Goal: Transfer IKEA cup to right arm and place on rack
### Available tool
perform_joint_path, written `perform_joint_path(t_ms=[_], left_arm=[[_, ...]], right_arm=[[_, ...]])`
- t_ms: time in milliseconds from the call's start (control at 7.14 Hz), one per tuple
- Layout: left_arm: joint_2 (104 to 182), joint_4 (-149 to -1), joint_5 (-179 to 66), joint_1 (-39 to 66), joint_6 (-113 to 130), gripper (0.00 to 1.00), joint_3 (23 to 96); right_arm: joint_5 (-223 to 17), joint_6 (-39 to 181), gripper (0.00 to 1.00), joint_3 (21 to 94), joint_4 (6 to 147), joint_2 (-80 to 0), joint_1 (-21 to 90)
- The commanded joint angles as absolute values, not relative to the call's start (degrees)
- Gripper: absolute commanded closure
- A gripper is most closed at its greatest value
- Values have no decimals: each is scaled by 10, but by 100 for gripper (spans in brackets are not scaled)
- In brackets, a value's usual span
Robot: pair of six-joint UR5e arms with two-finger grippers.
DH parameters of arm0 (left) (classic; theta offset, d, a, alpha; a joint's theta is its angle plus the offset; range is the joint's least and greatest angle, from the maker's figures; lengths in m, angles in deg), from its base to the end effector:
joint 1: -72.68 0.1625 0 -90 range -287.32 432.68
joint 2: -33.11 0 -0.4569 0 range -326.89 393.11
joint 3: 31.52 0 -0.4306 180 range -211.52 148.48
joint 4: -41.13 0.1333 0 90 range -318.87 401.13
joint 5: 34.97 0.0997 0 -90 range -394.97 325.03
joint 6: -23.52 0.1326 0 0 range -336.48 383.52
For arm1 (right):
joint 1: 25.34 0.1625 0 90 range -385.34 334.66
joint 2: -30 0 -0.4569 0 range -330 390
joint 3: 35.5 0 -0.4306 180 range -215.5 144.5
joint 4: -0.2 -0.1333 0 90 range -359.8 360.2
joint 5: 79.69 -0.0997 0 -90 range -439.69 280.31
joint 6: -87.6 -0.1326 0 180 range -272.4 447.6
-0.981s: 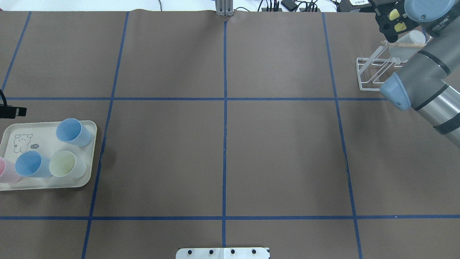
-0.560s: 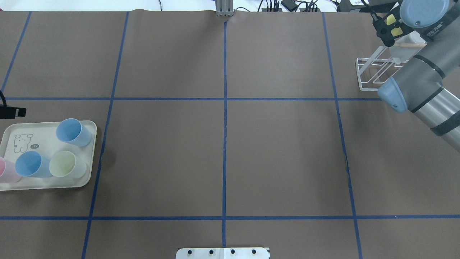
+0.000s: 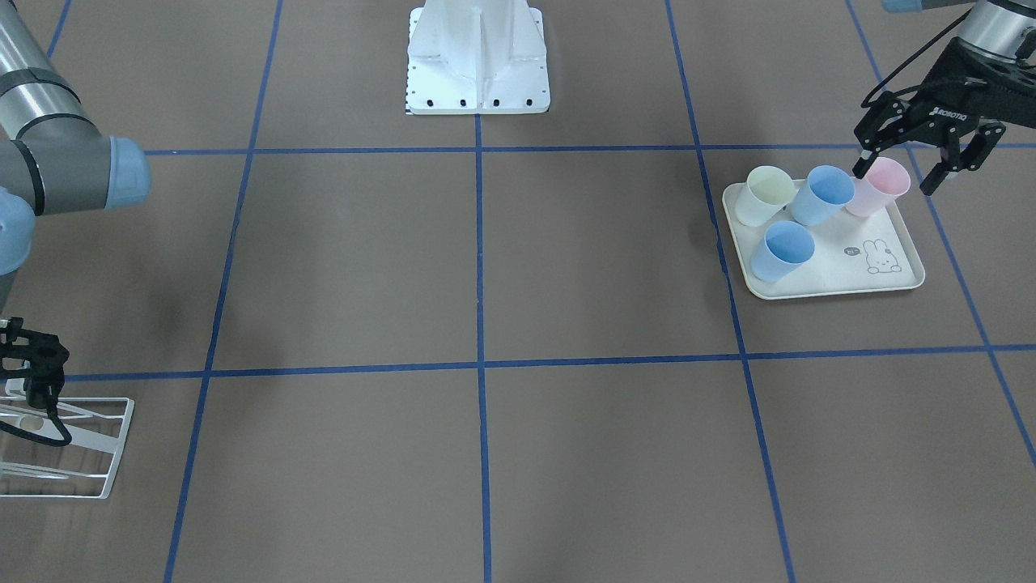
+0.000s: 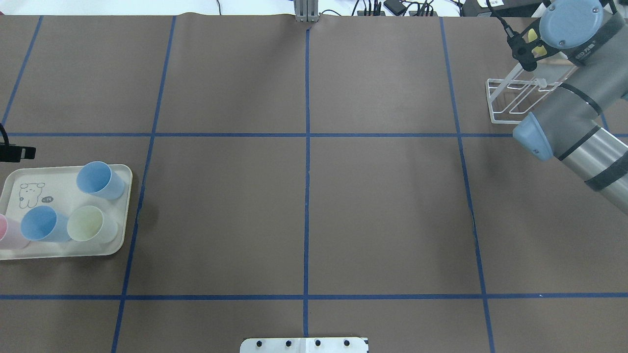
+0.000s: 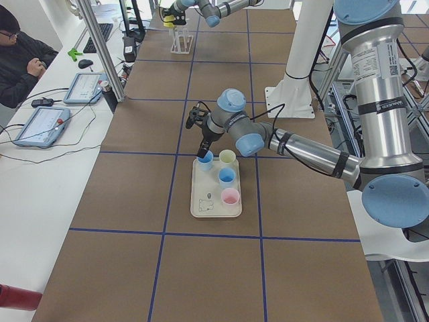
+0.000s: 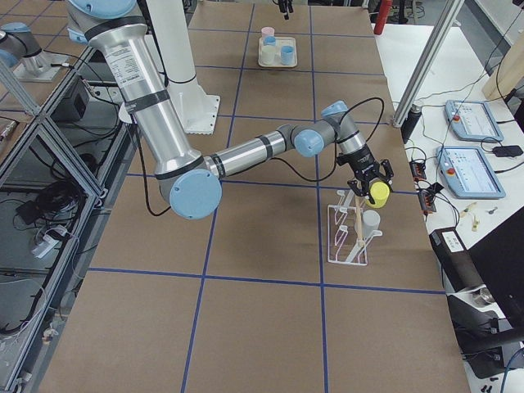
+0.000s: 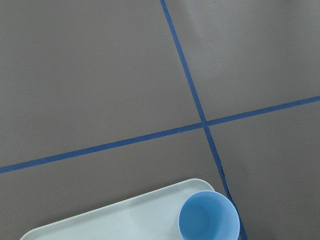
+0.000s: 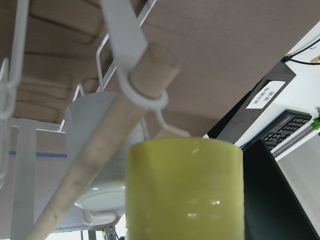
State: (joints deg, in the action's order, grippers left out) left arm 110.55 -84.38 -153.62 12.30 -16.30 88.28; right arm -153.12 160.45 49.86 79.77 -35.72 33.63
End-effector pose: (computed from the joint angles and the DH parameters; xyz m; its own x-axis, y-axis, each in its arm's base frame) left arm 0.1691 -0.4386 0.4719 0.6326 0.2510 -0.7326 0.1380 0.8944 0.4255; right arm -0.2366 -0.7252 0.4943 -0.1624 -0.8182 -0.5516 0.9867 -0.1364 -0.0881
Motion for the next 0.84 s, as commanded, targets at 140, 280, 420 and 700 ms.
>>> perform_joint_path(t_ms=[140,280,420,700], left_arm=[[1106,-844,-1536,123,-163,0,884],[1105,-844,-1536,123,-163,0,884],[1105,-844,-1536,123,-163,0,884],[1105,-844,-1536,123,-163,0,885]], right_arm=[[-1528,1601,79,490,797,-357,326],[-1524,1600,75,490,797,-357,322],[-1518,1600,69,489,797,-357,317],[-1510,1600,63,489,797,-357,312]])
